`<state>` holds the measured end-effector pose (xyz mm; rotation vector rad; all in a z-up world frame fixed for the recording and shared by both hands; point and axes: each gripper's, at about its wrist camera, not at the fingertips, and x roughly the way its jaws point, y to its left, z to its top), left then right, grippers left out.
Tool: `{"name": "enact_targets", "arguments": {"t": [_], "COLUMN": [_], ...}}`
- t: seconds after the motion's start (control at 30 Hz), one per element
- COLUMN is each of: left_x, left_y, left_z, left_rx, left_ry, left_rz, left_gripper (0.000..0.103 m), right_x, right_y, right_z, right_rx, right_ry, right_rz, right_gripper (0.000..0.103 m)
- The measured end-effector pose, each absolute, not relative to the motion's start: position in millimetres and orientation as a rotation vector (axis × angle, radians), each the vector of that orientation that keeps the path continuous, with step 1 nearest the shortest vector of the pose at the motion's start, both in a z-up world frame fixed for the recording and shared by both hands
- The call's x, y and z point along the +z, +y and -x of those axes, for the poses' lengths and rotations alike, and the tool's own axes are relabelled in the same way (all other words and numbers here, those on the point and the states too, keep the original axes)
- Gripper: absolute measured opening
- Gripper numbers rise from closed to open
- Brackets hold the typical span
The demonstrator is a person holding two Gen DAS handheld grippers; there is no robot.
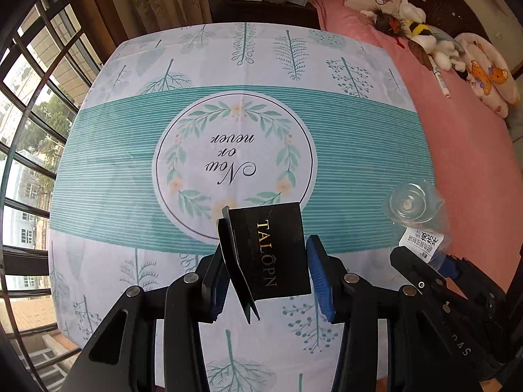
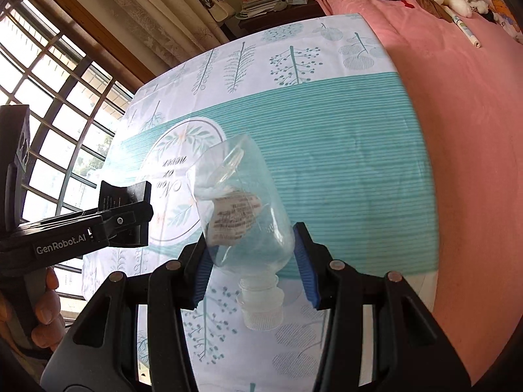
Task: Collect trash
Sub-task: 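Carry the black card and clear bottle down over the bin with both tools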
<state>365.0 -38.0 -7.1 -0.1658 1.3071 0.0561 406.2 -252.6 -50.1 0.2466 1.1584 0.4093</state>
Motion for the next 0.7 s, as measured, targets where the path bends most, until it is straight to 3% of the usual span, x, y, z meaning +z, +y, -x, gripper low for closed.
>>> {"name": "enact_targets", "arguments": {"t": [0.3, 0.7], "left_x": [23, 10], "left_y": [10, 38], "left_z": [-230, -105], "left_rx": [-0.115, -0.273], "left_ry": [1.244, 1.286], "left_rz": [0.057, 0.012], "left_gripper": [0.045, 0.045], "right_x": [-11, -6], "right_y": [-200, -150], "right_z": [-257, -77], "right_rx": [0.300, 0.160], "right_ry": [1.082, 1.110], "right_rz": [-0.304, -0.368], "right_gripper": [0.043, 0.043]}}
